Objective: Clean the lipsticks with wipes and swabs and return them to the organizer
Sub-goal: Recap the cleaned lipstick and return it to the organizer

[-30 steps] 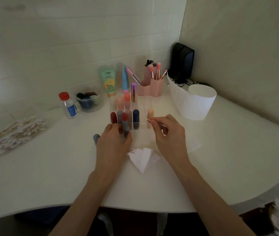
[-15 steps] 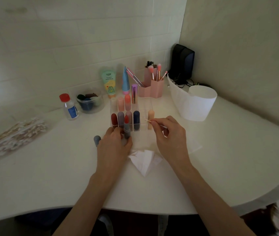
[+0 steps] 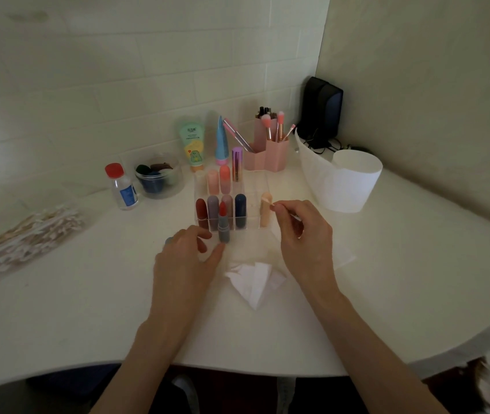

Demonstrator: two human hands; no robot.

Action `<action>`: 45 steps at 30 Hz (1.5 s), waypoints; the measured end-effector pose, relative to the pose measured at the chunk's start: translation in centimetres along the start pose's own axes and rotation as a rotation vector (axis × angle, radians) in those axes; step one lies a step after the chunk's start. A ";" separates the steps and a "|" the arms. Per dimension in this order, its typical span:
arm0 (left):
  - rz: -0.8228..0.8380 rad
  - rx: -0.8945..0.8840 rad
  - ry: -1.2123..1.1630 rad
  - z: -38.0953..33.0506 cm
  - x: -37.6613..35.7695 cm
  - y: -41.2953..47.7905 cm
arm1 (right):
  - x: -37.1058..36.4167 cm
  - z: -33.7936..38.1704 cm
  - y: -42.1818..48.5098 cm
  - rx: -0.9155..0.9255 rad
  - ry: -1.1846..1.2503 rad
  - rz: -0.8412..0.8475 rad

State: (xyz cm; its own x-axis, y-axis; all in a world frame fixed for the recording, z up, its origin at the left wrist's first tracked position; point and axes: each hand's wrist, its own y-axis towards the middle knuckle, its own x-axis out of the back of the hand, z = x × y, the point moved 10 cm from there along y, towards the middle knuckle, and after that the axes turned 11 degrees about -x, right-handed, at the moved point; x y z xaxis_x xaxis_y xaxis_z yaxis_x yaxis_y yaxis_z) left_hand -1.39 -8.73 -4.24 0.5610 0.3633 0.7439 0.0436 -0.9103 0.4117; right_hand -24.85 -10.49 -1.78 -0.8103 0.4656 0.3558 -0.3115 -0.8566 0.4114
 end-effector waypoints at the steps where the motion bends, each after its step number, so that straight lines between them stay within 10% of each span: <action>1: -0.080 -0.009 -0.010 -0.1 1.7 -0.4 | 0.0 0.0 0.0 -0.007 0.018 0.004; 5: -0.277 -0.038 -0.024 1.0 6.1 -0.9 | -0.4 0.2 -0.1 -0.042 0.093 0.069; 14: -0.052 0.009 -0.086 4.9 3.6 -1.2 | -2.5 1.2 -1.3 -0.019 0.066 0.269; 26: 0.045 0.186 -0.925 3.9 0.9 -1.1 | -4.7 3.9 -3.5 0.169 0.205 0.558; 45: 0.144 0.026 -0.860 1.8 0.5 -1.2 | -5.7 4.4 -4.6 0.334 -0.105 0.425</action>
State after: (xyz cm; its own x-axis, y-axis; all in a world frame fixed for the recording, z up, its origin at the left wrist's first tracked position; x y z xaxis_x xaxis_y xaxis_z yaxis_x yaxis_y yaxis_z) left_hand 0.33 -7.83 -5.33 0.9916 -0.0223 0.1278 -0.0631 -0.9438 0.3244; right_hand -16.62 -8.21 -2.03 -0.7715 0.1278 0.6233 0.2208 -0.8650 0.4506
